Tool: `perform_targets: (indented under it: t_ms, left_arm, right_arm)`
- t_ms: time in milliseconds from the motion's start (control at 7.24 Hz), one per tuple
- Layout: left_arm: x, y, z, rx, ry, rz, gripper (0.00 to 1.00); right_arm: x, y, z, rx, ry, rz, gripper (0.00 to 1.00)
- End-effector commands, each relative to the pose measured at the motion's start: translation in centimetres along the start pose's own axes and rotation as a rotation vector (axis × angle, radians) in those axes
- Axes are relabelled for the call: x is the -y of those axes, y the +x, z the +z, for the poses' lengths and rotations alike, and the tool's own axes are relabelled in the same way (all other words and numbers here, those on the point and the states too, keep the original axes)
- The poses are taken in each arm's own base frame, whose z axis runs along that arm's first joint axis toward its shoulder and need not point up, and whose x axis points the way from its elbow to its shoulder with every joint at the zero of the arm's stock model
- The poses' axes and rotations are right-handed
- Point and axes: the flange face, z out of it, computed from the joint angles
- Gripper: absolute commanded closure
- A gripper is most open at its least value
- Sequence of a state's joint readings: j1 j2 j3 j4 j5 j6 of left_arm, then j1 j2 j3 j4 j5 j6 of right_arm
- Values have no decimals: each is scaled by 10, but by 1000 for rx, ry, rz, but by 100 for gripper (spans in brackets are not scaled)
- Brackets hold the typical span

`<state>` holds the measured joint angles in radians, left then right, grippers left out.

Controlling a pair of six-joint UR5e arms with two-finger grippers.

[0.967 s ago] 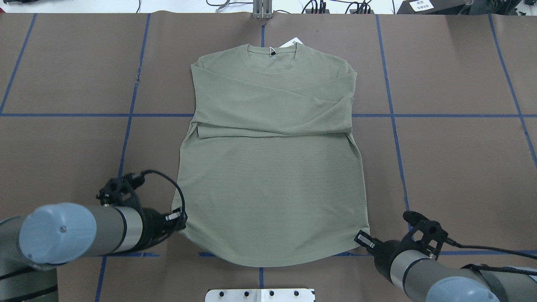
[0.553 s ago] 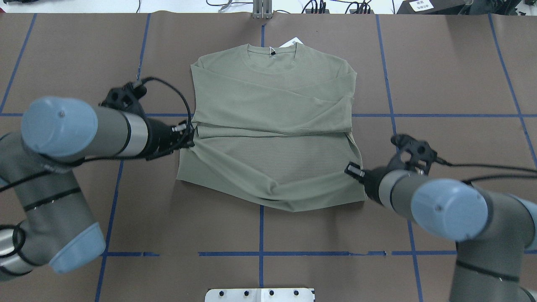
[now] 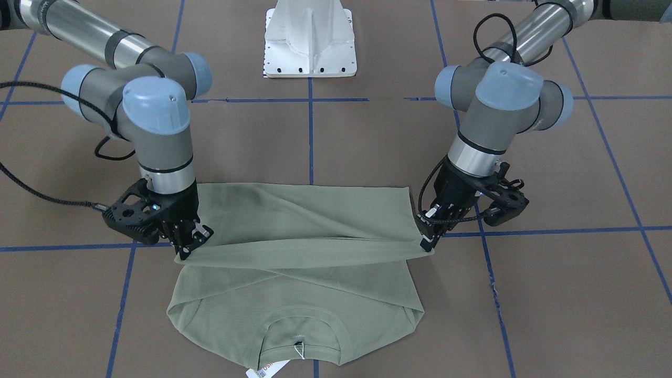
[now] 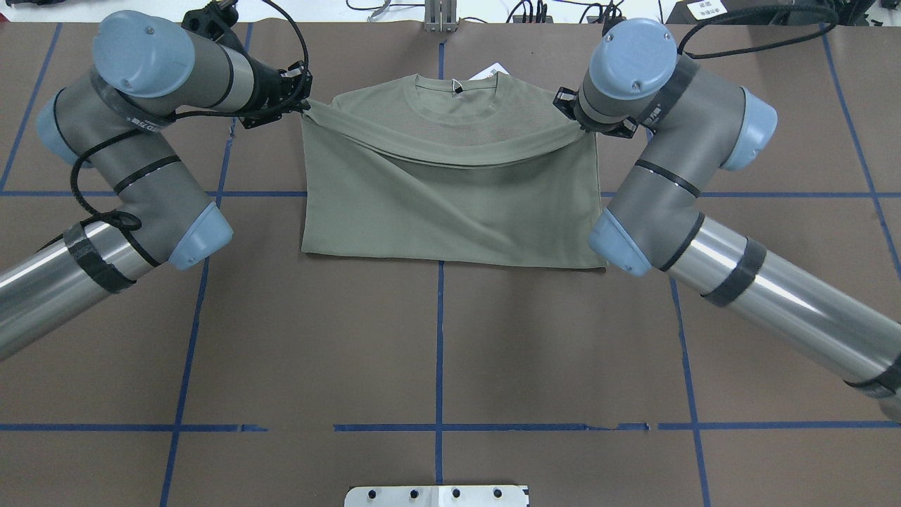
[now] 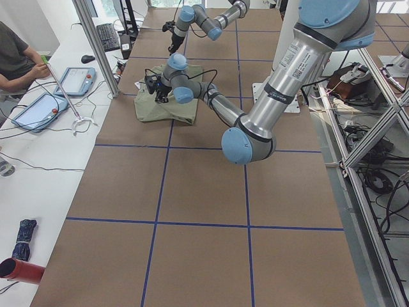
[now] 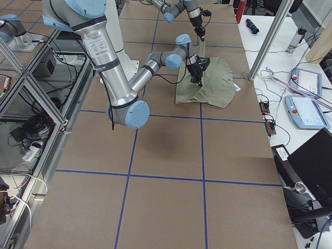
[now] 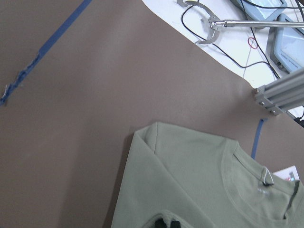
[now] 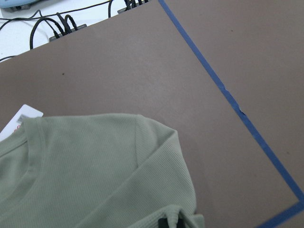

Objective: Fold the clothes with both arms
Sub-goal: 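Lift the hem with both grippers and fold it toward the collar, then lower the hem onto the collar edge and open both grippers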

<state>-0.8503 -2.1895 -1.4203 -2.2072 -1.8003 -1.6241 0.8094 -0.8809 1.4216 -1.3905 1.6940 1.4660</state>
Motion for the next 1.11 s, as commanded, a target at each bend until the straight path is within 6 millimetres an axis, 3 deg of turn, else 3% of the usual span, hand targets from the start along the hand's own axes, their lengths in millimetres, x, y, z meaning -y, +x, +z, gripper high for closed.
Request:
perform_targets:
  t_ms: [0, 138, 553, 967]
  left_arm:
    - [34, -27, 53, -12, 85, -5, 100]
    - [36, -26, 61, -12, 86, -5, 100]
    - [42, -44, 78, 0, 91, 5, 100]
    - [43, -43, 99, 34, 93, 2, 100]
  right_arm:
    - [36, -15, 55, -6, -15, 21, 100]
    - [38, -28, 60, -19, -14, 21, 100]
    - [40, -17, 82, -64, -15, 27, 100]
    - [38, -14, 88, -79, -3, 21, 100]
